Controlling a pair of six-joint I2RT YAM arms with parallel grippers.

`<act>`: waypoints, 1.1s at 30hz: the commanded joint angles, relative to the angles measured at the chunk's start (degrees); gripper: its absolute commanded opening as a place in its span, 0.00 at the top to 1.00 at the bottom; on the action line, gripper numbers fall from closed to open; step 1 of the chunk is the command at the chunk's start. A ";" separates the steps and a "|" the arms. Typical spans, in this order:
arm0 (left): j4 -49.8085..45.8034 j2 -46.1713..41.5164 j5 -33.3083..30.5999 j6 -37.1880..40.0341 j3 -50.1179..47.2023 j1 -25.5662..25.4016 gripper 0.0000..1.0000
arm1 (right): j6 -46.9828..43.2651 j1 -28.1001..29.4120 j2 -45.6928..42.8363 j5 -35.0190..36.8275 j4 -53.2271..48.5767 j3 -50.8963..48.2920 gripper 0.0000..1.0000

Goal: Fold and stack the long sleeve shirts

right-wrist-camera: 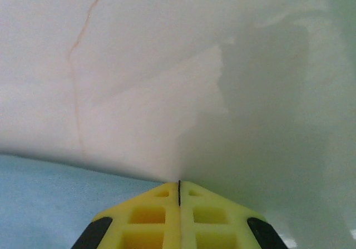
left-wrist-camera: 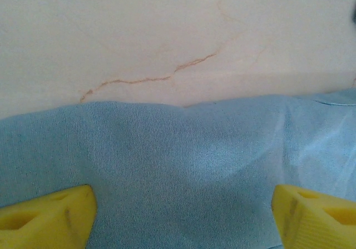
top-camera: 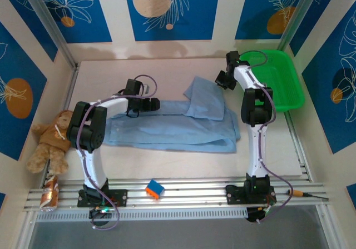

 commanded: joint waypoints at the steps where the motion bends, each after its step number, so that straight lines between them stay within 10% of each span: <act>1: -2.74 0.63 1.42 0.37 -1.81 0.54 0.17 | 1.09 0.82 -10.28 -5.39 7.16 -6.49 1.00; 33: -5.94 4.68 0.66 -4.54 2.32 8.05 0.16 | -10.60 16.61 -66.42 -31.22 26.12 -67.18 1.00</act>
